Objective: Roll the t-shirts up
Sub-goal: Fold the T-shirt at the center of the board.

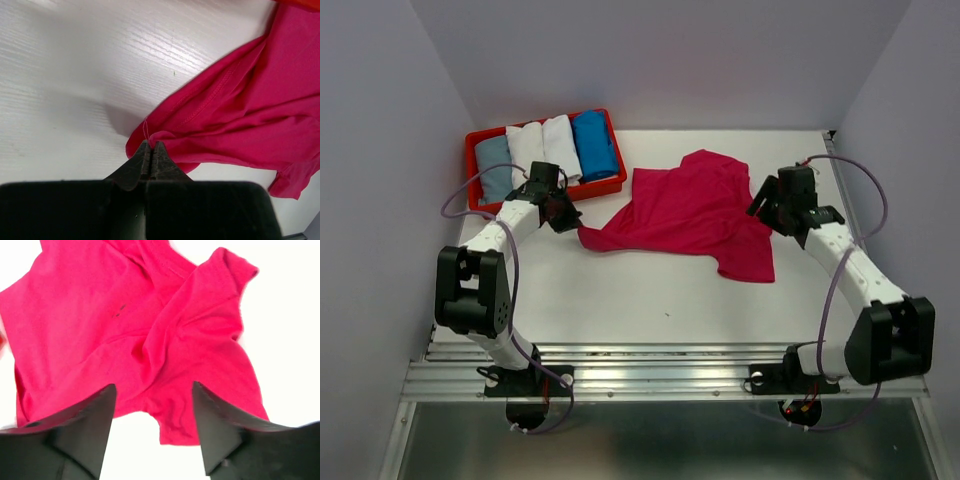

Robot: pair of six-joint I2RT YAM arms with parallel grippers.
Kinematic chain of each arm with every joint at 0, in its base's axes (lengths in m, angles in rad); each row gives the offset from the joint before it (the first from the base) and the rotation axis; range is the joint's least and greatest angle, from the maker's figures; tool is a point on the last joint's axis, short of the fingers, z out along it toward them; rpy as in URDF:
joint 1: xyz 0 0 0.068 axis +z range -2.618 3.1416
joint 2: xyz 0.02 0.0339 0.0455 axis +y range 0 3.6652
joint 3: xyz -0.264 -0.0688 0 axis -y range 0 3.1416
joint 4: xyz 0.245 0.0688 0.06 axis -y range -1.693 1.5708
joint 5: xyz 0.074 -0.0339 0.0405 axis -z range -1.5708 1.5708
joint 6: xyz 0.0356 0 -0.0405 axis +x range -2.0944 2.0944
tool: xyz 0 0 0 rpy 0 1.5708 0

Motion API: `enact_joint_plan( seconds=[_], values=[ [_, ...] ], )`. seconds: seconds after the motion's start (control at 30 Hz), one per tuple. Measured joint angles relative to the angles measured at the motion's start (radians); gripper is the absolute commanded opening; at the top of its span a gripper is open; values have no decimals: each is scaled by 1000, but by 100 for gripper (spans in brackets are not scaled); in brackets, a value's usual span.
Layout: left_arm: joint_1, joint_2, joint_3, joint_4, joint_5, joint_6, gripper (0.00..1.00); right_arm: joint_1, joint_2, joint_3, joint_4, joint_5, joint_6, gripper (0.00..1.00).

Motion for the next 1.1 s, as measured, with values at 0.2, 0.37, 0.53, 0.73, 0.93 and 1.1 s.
enact_joint_plan(
  seconds=[0.2,0.37,0.53,0.73,0.93,1.1],
  values=[
    [0,0,-9,2,3,6,0,-6,-215,-226,-52,19,80,79],
    [0,0,-21,-1,3,8,0,-54,-245,-376,-103,1,153,80],
    [0,0,-22,-1,3,9,0,-92,-247,-426,-97,-6,175,77],
    [0,0,-31,1,3,9,0,-159,-224,-479,-39,-31,172,68],
    [0,0,-33,1,3,9,0,-165,-170,-490,40,-76,163,64],
    [0,-1,-33,1,3,9,0,-166,-126,-489,164,-154,163,62]
  ],
)
